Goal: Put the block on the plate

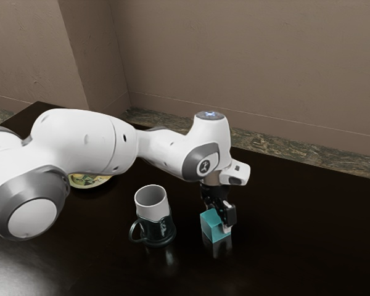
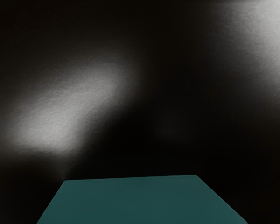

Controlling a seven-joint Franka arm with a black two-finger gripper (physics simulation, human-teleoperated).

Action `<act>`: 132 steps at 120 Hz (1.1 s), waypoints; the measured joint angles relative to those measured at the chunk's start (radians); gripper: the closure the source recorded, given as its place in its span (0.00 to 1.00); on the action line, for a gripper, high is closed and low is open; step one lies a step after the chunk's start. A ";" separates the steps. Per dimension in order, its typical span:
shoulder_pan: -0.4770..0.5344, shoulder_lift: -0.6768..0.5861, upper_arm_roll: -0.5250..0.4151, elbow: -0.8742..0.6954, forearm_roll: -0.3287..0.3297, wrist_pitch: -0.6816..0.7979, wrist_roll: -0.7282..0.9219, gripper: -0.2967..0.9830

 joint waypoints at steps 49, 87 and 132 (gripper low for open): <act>0.000 -0.001 0.000 -0.003 -0.001 0.001 -0.014 0.43; -0.001 -0.012 0.001 -0.001 0.000 -0.004 -0.021 0.45; 0.126 -0.212 0.131 0.002 0.055 -0.075 -0.022 0.44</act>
